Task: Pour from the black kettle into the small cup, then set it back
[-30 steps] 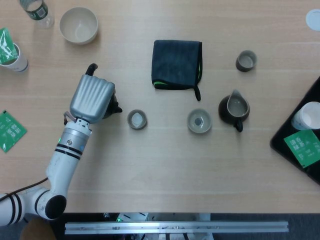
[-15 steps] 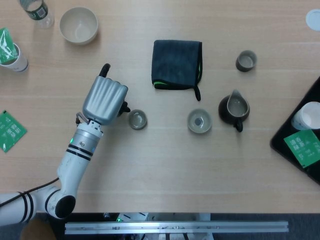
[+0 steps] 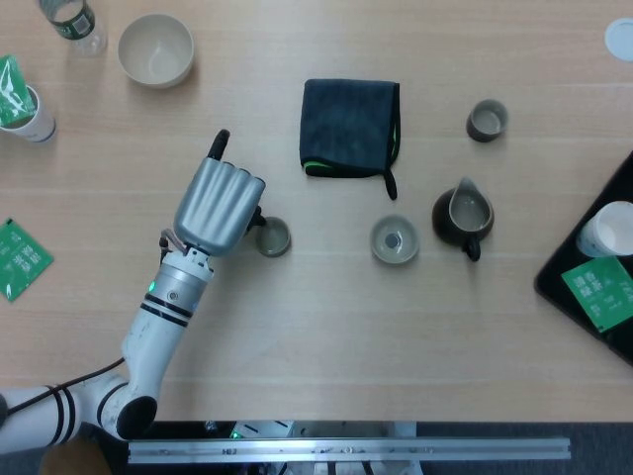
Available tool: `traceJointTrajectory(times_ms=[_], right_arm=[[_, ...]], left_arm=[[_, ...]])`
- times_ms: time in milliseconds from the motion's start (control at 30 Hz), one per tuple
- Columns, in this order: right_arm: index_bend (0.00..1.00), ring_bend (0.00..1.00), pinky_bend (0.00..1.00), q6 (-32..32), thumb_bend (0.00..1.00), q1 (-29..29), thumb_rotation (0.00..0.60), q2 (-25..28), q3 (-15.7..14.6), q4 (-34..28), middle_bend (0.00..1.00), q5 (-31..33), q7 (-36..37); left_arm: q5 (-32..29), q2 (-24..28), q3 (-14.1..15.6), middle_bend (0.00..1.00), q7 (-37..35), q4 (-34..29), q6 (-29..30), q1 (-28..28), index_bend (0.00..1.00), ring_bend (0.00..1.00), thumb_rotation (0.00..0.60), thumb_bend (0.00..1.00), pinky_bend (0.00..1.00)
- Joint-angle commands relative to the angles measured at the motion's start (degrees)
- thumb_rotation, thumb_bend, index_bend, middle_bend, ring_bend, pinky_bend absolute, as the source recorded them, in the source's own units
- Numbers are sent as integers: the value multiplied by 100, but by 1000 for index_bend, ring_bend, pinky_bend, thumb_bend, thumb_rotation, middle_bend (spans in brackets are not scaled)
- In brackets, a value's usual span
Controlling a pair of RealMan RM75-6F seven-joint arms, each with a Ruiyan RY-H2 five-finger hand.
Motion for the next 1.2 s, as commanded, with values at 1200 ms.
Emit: traceJointTrajectory(times_ms=[1200], right_arm=[[358,232,230,-11,0,-48,600,-27,5,140,385,52,122]], left_arm=[[571,-461,77,1000,74,544,56,170,957,876,600,246,239]])
